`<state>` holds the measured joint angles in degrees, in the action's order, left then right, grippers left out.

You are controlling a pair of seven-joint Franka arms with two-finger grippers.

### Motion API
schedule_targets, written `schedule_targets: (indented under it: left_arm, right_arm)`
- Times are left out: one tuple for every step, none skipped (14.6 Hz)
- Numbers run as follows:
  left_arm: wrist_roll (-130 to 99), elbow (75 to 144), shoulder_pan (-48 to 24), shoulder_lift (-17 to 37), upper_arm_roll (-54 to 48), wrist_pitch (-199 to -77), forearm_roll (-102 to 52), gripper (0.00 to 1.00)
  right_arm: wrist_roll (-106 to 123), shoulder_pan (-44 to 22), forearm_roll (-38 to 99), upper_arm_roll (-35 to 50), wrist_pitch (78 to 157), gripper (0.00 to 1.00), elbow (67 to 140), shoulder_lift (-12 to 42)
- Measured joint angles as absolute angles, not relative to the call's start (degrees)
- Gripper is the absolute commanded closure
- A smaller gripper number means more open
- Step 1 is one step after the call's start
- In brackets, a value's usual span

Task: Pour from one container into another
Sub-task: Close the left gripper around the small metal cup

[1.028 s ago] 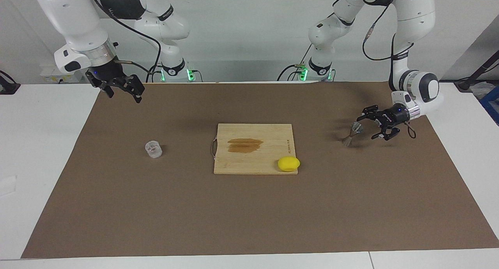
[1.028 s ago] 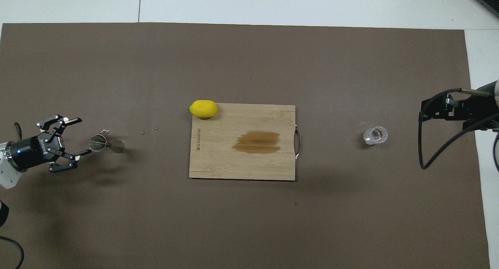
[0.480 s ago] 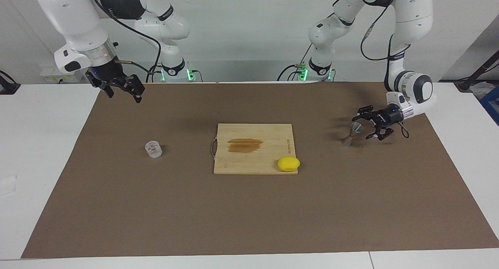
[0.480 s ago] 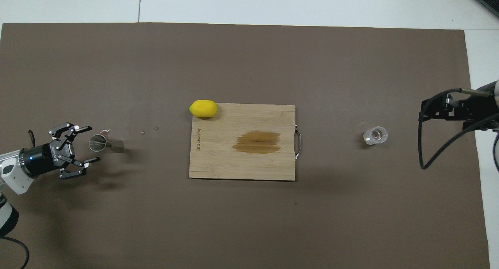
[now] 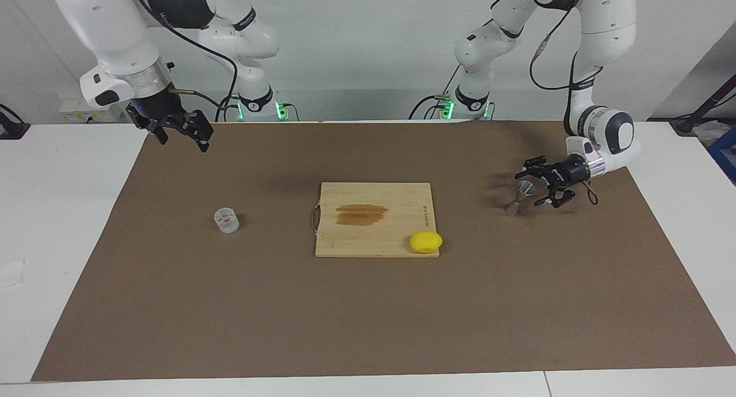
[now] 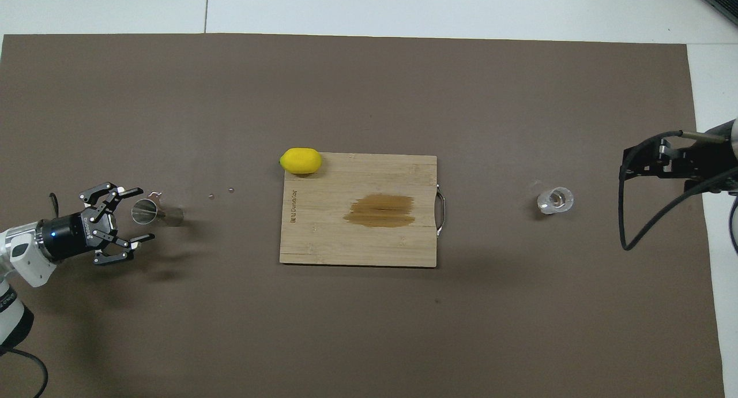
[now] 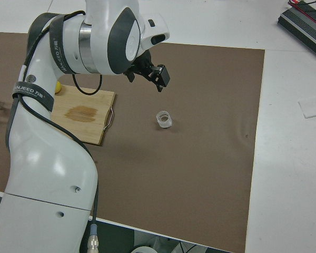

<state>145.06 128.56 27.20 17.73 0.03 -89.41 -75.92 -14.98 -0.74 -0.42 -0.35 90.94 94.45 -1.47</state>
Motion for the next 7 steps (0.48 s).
schedule_targets:
  left_arm:
    - [145.06, 128.56, 27.2, 17.73, 0.02, -89.23, -75.97, 0.0]
    - [145.06, 128.56, 27.2, 17.73, -0.01, -89.03, -76.02, 0.01]
    - [145.06, 128.56, 27.2, 17.73, -0.05, -88.87, -76.09, 0.02]
    - [145.08, 128.56, 27.2, 17.73, -0.09, -88.81, -76.29, 0.06]
    - [145.08, 128.56, 27.17, 17.73, -0.14, -88.74, -76.56, 0.1]
    - [145.09, 128.56, 27.04, 17.73, -0.18, -88.63, -76.68, 0.18]
    - [145.1, 128.56, 26.79, 17.73, -0.19, -88.55, -76.73, 0.26]
  right_arm:
    - [-14.98, -0.74, -0.42, -0.35, 90.94, 0.0, 94.45, -1.47]
    - [-14.98, -0.74, -0.42, -0.35, 90.94, 0.0, 94.45, -1.47]
    - [-14.98, -0.74, -0.42, -0.35, 90.94, 0.0, 94.45, -1.47]
    - [-14.98, -0.74, -0.42, -0.35, 90.94, 0.0, 94.45, -1.47]
    - [-14.98, -0.74, -0.42, -0.35, 90.94, 0.0, 94.45, -1.47]
    - [-14.98, -0.74, -0.42, -0.35, 90.94, 0.0, 94.45, -1.47]
    - [-14.98, -0.74, -0.42, -0.35, 90.94, 0.0, 94.45, -1.47]
